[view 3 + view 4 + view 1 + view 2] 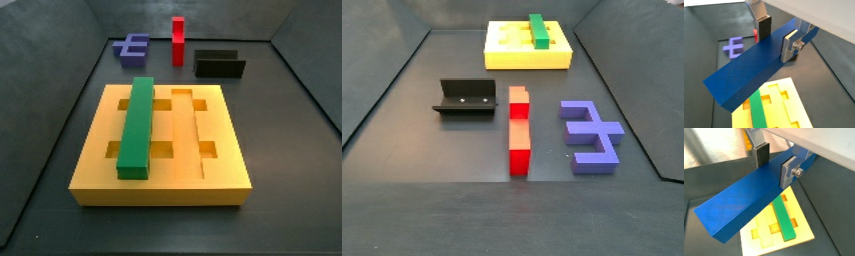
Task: Pick up the blue object. Move up. Move to above the board. Insert the blue object.
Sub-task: Move to above the board.
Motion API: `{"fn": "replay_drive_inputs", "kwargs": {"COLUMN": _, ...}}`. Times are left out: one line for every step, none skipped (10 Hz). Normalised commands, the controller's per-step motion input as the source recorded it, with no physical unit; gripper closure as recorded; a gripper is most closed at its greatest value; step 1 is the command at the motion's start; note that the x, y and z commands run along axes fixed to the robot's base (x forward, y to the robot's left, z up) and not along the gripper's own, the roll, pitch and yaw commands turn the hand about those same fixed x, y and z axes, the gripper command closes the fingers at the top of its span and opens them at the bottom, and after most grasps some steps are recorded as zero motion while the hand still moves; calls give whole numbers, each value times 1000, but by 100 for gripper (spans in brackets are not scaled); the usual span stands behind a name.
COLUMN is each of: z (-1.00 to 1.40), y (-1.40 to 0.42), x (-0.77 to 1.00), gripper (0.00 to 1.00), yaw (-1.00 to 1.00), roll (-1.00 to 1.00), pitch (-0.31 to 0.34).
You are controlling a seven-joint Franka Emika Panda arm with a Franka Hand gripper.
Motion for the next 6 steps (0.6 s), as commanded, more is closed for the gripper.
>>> {"fn": "replay_drive_inputs", "kwargs": {"z": 36, "y": -88, "x": 52, "gripper": 100, "yaw": 1000, "roll": 9, "pitch": 89}}
{"fn": "replay_drive_inputs", "kwargs": {"z": 31, "y": -54, "x": 59, "gripper": 100, "yaw": 1000, "roll": 10, "pitch": 99}}
{"fn": "replay_drive_inputs", "kwargs": {"z": 27, "y": -50, "x": 58, "gripper": 100, "yaw": 1000, "roll": 11, "pitch": 107}}
{"fn": "replay_drive_inputs", "kwargs": {"z": 26, "y": -43, "x": 59, "gripper": 100, "yaw": 1000, "roll": 12, "pitch": 116}}
{"fn": "replay_drive_inputs", "kwargs": {"z": 25, "y": -42, "x": 60, "gripper": 100, "yaw": 1000, "roll": 13, "pitch": 127}}
{"fn": "replay_drive_inputs", "kwargs": {"z": 25, "y": -37, "x": 62, "gripper": 100, "yaw": 1000, "roll": 16, "pitch": 150}}
